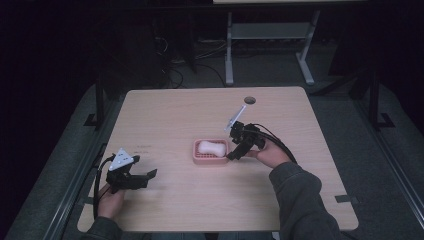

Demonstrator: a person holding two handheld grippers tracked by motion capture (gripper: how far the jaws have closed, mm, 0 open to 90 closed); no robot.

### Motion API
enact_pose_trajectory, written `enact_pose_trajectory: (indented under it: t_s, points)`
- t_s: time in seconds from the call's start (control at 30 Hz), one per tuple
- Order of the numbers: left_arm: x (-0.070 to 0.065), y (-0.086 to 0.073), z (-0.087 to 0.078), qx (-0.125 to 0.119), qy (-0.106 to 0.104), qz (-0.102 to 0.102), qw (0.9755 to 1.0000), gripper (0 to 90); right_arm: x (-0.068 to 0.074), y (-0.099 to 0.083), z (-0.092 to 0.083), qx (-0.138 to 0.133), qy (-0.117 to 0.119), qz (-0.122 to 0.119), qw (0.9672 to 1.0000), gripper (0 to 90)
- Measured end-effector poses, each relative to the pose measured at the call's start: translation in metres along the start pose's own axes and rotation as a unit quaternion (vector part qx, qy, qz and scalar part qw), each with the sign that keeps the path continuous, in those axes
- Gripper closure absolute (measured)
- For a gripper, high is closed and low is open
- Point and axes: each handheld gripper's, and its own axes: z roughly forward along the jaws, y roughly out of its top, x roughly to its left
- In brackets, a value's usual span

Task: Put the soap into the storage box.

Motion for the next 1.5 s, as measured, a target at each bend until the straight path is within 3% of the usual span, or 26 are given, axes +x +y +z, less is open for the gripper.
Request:
enact_pose_trajectory:
  t_s: [0.2,0.4,0.77,1.5]
  points:
    - [0.000,0.000,0.000,0.001,0.000,0.000,1.0000,13.9,0.003,-0.006,-0.003,-0.007,-0.004,-0.004,1.0000,28.7]
    - [0.000,0.000,0.000,0.005,0.000,0.003,1.0000,13.9,0.003,-0.017,-0.004,-0.003,0.001,0.011,0.9999,27.5]
    - [0.000,0.000,0.000,0.004,0.000,0.000,1.0000,13.9,0.005,-0.031,-0.014,-0.027,-0.005,0.017,0.9995,27.5]
    - [0.000,-0.001,0.001,0.010,-0.002,0.004,0.9999,13.9,0.008,-0.070,-0.025,-0.038,-0.014,0.044,0.9982,27.6]
